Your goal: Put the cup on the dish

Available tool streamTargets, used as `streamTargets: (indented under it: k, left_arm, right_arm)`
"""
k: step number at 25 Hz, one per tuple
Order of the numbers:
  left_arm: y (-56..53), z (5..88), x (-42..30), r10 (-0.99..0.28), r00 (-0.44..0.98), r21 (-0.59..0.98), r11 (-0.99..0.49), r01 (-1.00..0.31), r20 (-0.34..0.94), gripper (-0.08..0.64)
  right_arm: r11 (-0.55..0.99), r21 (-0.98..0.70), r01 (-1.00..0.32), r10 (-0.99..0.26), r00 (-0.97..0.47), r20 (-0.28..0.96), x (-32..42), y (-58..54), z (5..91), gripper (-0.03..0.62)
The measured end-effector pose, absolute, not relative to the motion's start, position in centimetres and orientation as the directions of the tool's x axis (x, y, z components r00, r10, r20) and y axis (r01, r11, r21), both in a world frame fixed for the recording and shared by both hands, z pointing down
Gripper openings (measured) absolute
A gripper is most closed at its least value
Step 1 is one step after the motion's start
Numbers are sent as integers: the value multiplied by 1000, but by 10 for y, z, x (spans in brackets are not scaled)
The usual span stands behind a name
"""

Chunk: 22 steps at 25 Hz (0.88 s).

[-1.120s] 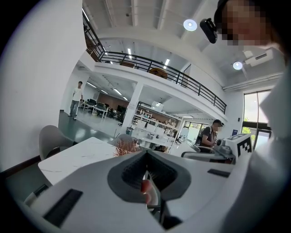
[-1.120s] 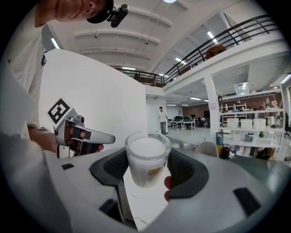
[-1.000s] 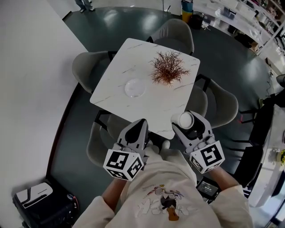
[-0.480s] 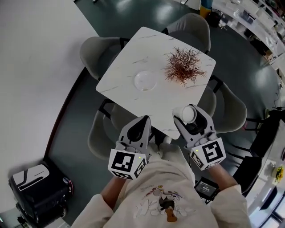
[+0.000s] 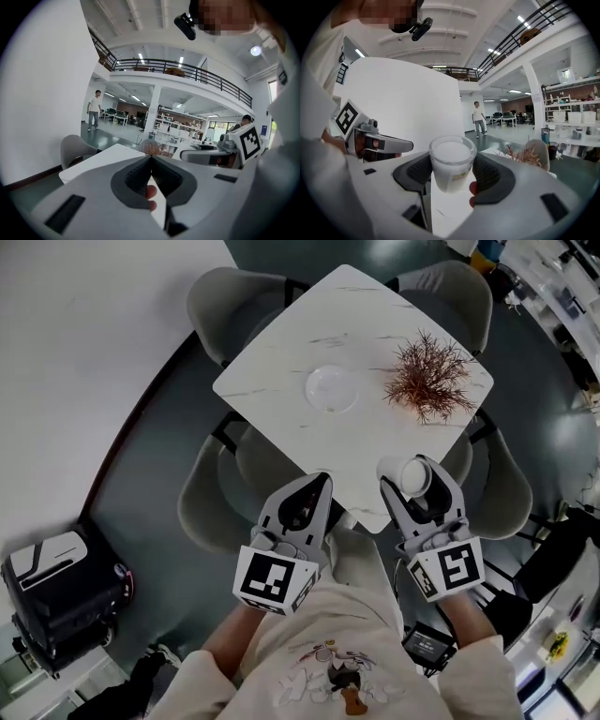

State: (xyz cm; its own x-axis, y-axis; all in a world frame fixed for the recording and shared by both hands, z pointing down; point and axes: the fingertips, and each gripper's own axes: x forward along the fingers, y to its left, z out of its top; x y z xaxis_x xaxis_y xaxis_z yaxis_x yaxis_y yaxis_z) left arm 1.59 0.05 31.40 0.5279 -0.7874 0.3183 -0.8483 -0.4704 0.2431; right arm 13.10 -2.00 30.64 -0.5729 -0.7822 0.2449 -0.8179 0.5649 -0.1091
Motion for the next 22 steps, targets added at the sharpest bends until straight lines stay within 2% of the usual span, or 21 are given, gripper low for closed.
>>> streamTargets:
  k: [12,22]
  left_arm:
    - [-33,367,-10,-809,461,275,-379,-883,364,3]
    - [-58,401,-22,-826,450,273,-372,-887,339,3]
  right_arm:
    - [622,-93,-777,-731,-620,285,102,-55,357,268]
    - [616,-96,-782,-729,-612,307,89,-85,403,268]
